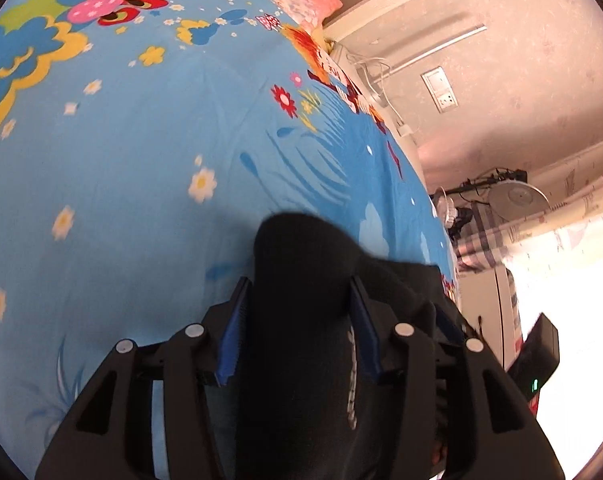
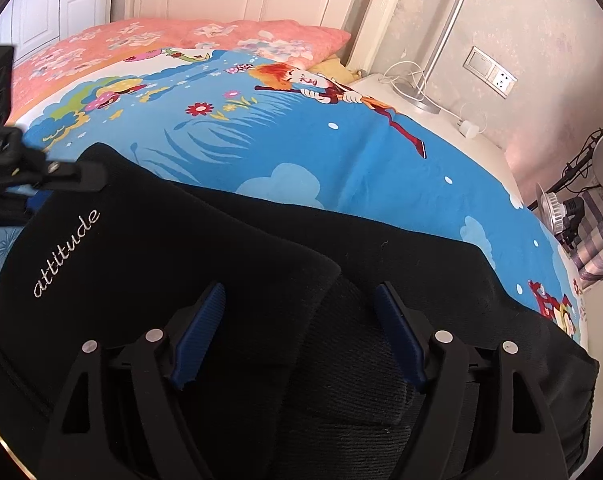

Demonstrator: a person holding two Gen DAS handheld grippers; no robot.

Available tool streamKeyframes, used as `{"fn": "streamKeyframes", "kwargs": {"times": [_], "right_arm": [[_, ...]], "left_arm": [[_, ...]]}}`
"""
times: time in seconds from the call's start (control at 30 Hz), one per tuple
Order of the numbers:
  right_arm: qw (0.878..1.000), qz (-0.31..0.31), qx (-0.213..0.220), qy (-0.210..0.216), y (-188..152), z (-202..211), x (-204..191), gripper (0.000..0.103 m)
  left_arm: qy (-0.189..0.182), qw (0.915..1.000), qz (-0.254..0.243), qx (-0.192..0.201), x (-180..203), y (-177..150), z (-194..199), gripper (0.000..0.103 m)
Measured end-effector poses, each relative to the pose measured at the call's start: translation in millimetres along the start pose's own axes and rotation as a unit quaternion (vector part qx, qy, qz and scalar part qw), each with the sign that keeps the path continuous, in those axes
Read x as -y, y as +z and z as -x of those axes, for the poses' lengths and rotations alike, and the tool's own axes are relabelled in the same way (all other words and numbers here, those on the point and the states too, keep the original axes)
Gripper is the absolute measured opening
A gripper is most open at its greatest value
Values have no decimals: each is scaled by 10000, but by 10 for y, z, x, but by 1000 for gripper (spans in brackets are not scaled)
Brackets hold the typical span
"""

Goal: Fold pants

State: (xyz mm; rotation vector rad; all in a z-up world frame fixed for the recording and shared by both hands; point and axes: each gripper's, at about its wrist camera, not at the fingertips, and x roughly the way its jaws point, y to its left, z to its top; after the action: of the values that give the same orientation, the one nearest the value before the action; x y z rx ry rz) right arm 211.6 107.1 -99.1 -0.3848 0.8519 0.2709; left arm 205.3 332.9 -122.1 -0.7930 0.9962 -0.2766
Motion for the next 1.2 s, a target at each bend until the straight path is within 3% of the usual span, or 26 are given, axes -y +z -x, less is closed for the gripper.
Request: {"fn": "streamKeyframes", "kwargs": {"times": [0.1, 0.2, 0.37, 0.5, 0.67, 0.77, 0.83, 0.9, 1.0, 1.1, 1.2], "right_arm": [[10000, -50, -13, 28, 1, -11, 13, 75], [9999, -83, -17, 64, -2, -16, 19, 75], [9997, -188, -46, 170, 6, -37, 64, 77], [9997, -184, -38, 182, 0, -40, 71, 78], [9998, -40, -154, 141, 35, -39, 77, 84], [9989, 210, -418, 34, 203, 139, 36, 85], [9988, 455, -50, 185, 412, 508, -85, 85], [9967, 722, 16, 378, 614, 761, -264, 88], [9867, 803, -547, 1305, 906, 844, -584, 88], [9755, 1341, -1147, 1317, 1051, 646, -1023, 88], [9691, 1369, -1540, 1359, 1089, 438, -1248, 87]], "left_arm": [[-159, 9995, -218, -133, -20, -269, 123, 49], [-631, 9979, -88, -127, -171, -530, 288, 49], [-912, 9951, -358, -128, -191, -890, 478, 49], [-1034, 9946, 54, -57, -245, -1014, 558, 49], [-815, 9966, 76, 79, -191, -1115, 599, 49], [-582, 9981, -35, 190, -131, -1124, 619, 41], [-566, 9977, -126, 355, -42, -1147, 673, 38], [-407, 9979, -225, 451, 62, -1153, 710, 38], [0, 9968, -514, 616, 292, -1177, 789, 38], [470, 9922, -825, 810, 542, -1224, 839, 37], [854, 9845, -1141, 1026, 750, -1304, 876, 37]]}}
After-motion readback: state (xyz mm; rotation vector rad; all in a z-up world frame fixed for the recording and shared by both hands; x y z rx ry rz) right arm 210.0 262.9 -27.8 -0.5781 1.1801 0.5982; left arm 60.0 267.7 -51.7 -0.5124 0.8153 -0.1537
